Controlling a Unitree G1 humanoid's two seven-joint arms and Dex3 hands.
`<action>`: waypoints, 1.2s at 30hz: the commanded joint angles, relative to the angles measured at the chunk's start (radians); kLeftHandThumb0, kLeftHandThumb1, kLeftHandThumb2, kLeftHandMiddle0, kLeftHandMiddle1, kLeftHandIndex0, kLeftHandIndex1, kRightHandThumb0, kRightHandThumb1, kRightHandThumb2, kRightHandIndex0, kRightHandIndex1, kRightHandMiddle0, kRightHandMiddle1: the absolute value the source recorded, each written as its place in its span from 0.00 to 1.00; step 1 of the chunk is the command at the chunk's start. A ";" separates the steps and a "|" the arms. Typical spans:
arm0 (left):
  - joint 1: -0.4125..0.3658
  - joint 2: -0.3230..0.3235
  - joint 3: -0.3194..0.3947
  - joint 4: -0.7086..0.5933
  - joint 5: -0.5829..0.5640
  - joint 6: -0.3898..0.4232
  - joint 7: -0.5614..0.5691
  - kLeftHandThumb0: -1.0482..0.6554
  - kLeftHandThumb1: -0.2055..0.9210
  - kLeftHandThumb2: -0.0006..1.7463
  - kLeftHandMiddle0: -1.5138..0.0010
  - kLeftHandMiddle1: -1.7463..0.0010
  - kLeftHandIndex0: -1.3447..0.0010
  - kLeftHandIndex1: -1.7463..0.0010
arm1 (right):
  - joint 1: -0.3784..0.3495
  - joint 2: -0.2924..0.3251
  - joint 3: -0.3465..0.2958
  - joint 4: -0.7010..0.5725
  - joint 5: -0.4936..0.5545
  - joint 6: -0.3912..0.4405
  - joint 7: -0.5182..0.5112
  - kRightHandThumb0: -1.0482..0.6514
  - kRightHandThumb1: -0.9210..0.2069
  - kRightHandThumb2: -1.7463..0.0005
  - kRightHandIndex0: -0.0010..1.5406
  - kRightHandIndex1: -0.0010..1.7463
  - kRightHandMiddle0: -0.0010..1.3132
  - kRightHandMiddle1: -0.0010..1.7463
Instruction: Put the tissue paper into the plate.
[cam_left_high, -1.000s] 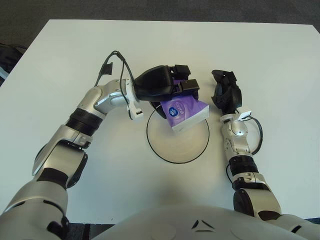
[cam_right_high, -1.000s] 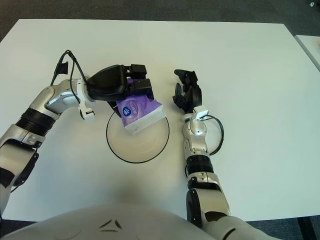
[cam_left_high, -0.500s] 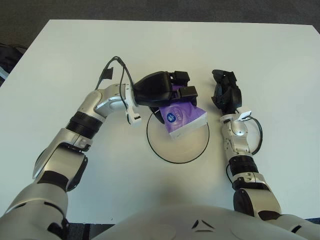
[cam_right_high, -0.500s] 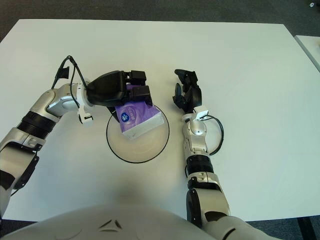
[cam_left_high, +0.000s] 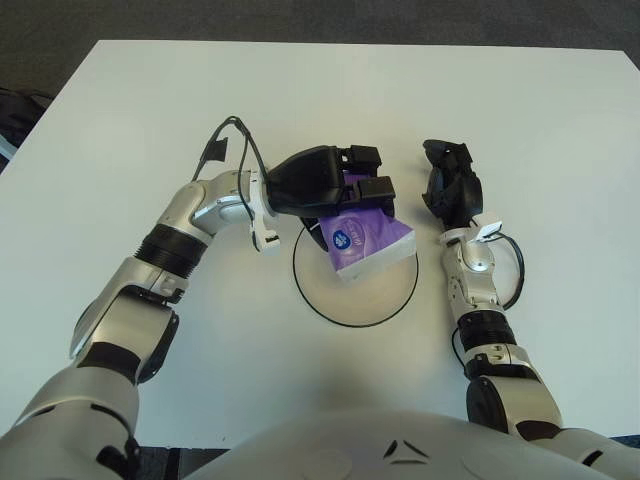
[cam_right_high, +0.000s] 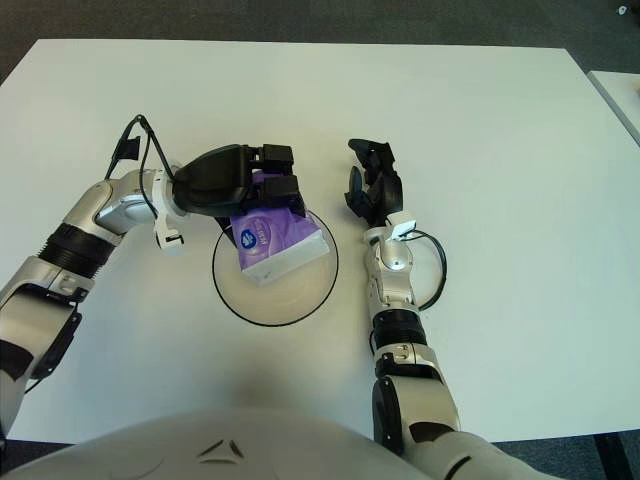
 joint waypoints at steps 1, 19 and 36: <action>0.023 -0.008 0.020 0.008 -0.030 0.007 0.007 0.38 0.77 0.50 0.64 0.00 0.73 0.00 | 0.142 0.039 -0.006 0.144 0.005 0.069 -0.031 0.33 0.06 0.60 0.24 0.31 0.14 0.64; -0.030 0.160 -0.042 -0.105 -0.041 0.051 -0.309 0.00 1.00 0.35 1.00 0.99 1.00 0.97 | 0.122 0.036 0.017 0.146 -0.031 0.118 -0.124 0.27 0.08 0.63 0.22 0.29 0.14 0.69; -0.073 0.175 -0.056 -0.064 -0.050 0.020 -0.350 0.02 1.00 0.16 1.00 1.00 1.00 1.00 | 0.113 0.036 0.026 0.160 -0.048 0.108 -0.163 0.29 0.11 0.62 0.24 0.30 0.20 0.70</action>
